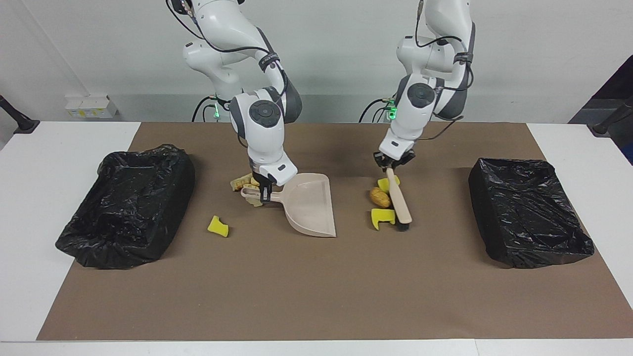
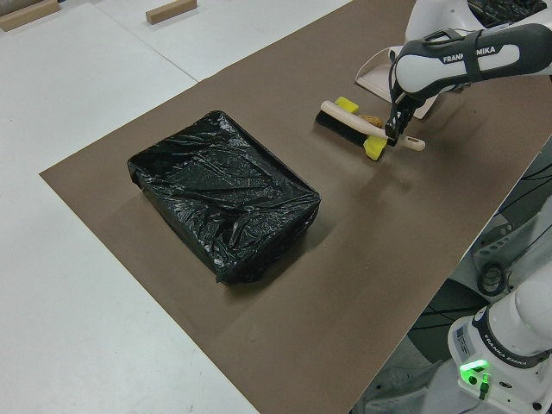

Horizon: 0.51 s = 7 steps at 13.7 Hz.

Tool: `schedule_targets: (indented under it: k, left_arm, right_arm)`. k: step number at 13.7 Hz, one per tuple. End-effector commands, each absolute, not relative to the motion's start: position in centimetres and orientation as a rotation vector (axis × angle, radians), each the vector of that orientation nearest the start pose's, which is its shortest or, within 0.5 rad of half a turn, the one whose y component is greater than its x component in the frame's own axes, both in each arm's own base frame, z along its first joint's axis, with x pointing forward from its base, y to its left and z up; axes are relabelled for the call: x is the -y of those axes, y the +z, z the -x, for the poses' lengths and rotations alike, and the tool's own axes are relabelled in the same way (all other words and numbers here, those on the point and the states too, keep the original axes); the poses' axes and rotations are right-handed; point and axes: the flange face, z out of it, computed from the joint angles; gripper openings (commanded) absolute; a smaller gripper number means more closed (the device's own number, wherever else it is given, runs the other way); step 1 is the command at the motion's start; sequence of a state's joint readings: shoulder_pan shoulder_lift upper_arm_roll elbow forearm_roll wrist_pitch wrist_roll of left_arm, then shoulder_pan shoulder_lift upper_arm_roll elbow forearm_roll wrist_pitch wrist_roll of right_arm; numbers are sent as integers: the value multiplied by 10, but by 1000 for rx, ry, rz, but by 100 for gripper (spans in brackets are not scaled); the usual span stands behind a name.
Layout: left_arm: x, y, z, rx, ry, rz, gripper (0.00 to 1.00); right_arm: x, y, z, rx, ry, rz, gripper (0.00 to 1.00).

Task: Sweep and dump trash in bin
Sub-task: 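Sweep the yellow sponges and cork into the dustpan with the left gripper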

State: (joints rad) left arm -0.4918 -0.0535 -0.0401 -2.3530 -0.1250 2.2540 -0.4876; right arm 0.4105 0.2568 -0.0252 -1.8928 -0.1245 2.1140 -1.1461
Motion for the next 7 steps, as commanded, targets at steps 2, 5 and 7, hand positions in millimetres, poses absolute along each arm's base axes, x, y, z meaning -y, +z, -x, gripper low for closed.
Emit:
schedule_targets:
  k: [2,5,7]
  left_arm:
    - [292,358,-406,17,95,3281,0]
    - [331,366,-395,-39,120,3333,0]
    - [356,355,-387,-79,167,3331,0]
  right_arm:
    - [-218,371,-565,-2203,-117,-2088,0]
    - [-218,371,-565,-2203,-117,-2088,0]
    - [-218,371,-565,-2203,-117,-2088,0]
